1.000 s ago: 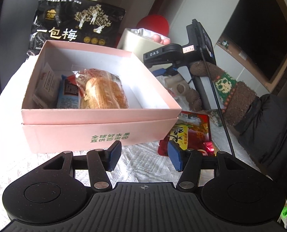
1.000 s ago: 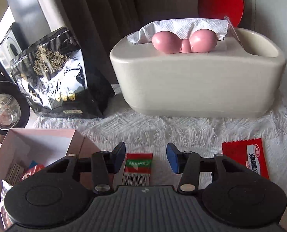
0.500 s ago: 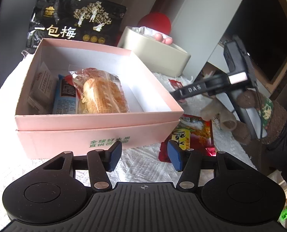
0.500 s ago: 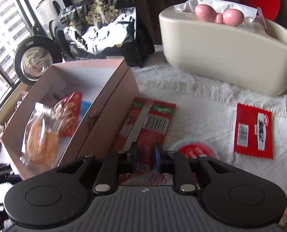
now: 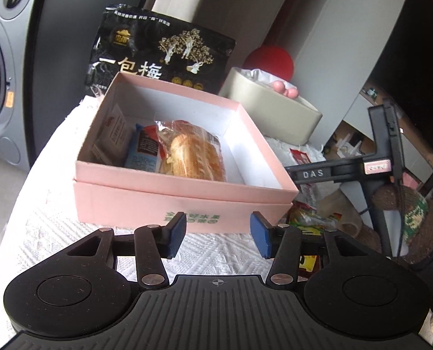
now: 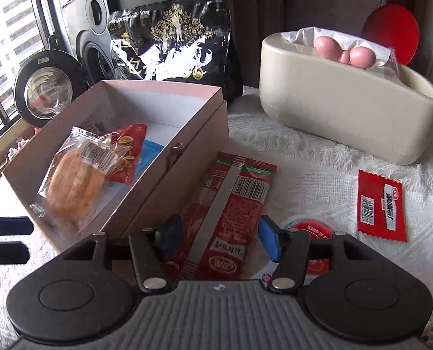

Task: Organize snacks
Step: 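Reach left tool to the yellow-red packet while right tool reaches to red-green strip packet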

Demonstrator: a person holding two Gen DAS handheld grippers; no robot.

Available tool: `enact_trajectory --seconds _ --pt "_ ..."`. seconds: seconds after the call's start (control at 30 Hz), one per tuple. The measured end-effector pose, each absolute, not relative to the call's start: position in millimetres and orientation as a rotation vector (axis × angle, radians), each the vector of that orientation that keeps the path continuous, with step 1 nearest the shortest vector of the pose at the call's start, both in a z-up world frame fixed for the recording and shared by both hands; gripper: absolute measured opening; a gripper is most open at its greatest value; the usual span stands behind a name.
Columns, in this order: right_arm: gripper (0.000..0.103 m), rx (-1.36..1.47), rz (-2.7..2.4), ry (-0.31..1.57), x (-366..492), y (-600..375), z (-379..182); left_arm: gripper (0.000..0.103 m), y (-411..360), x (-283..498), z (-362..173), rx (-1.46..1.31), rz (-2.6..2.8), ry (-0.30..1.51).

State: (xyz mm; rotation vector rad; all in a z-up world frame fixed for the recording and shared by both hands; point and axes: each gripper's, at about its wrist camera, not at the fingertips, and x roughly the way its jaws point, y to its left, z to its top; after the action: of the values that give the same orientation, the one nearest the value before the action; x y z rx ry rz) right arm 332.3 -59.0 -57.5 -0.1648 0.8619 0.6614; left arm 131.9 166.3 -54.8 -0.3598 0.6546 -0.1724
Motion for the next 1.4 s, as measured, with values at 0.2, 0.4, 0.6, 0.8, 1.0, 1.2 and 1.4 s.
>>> enact_trajectory --seconds 0.2,0.4,0.6,0.8,1.0,1.2,1.4 --pt "0.075 -0.192 0.655 0.875 338.2 -51.9 -64.5 0.054 160.5 129.2 -59.2 -0.351 -0.214 0.674" --pt "0.05 -0.298 0.675 0.89 301.3 -60.8 -56.1 0.054 150.2 123.6 -61.3 -0.347 -0.268 0.679" --pt "0.049 -0.249 0.749 0.942 241.2 -88.5 -49.9 0.054 142.6 111.7 -66.5 -0.341 -0.302 0.715" --pt "0.055 -0.226 0.86 0.885 188.8 -94.1 -35.3 0.054 129.6 101.0 -63.7 -0.32 -0.334 0.742" --pt "0.073 -0.142 0.779 0.787 171.7 -129.4 -13.9 0.054 105.0 86.0 -51.6 -0.239 -0.38 0.751" --pt "0.073 -0.133 0.621 0.705 142.0 -182.7 -12.7 0.054 50.7 81.3 -42.7 -0.069 -0.502 0.741" --pt "0.076 -0.027 0.728 0.812 103.5 -208.5 -37.2 0.054 31.6 106.8 -43.6 -0.056 -0.483 0.729"
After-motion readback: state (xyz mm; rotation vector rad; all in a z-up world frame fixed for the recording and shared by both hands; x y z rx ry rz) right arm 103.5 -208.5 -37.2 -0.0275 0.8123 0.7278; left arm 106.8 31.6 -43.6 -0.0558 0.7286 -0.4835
